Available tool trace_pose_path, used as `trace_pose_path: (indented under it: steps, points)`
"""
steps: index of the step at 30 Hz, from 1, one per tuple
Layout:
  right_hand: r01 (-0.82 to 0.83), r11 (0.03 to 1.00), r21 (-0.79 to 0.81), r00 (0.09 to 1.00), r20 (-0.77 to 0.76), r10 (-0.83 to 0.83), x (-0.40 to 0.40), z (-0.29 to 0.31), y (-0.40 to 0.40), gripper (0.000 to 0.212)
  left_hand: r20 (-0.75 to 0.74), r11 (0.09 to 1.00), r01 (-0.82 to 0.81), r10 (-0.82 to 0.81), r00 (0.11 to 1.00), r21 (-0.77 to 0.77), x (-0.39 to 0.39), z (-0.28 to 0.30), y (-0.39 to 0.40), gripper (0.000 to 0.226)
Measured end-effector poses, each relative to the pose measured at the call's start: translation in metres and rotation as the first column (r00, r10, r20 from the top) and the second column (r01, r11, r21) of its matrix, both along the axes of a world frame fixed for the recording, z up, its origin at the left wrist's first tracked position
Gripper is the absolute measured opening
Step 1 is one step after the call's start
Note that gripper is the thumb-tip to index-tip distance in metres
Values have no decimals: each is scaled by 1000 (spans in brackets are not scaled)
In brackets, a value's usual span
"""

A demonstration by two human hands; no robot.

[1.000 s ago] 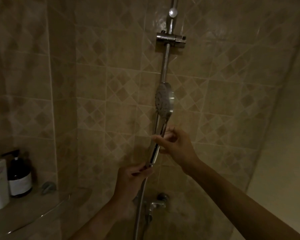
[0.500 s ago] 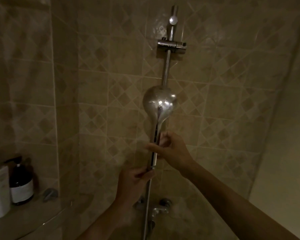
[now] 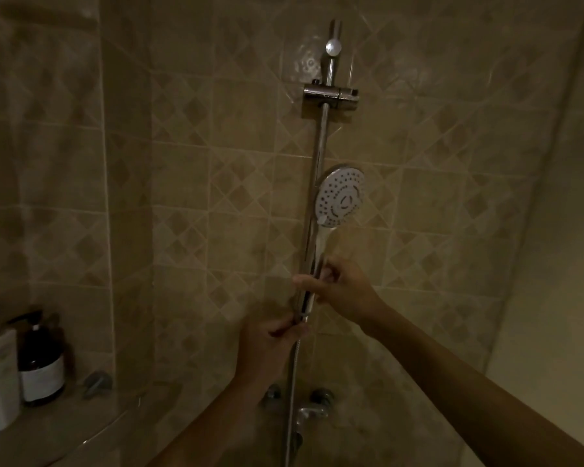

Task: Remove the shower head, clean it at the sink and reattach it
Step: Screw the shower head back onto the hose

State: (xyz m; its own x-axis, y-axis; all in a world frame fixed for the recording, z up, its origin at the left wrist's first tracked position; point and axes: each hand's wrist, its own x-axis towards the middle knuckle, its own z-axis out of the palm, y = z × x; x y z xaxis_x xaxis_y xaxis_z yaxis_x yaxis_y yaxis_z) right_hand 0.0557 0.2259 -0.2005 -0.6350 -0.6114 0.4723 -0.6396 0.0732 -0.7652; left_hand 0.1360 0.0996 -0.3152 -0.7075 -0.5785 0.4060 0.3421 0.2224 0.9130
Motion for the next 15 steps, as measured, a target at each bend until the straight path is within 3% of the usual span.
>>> trace_pose_path:
  steps: [1,4,7,10,15]
  points:
    - [-21,1000,3,999,26,21,0,-3,0,42,-11,1000,-8,8,1000,-10,0,2,-1,19]
    - [-239,970,45,963,143,231,0,-6,4,15,-34,1000,-19,19,999,-3,3,6,-5,23]
    - [-393,917,59,892,268,365,-5,-3,11,36,-39,1000,-7,8,999,4,6,9,-5,23]
    - [-369,929,14,905,232,356,-7,-3,13,40,-21,998,-38,37,999,-58,6,13,-3,20]
    - [-240,967,-79,958,141,249,-8,-8,9,24,-63,995,-80,76,995,-63,4,15,-2,26]
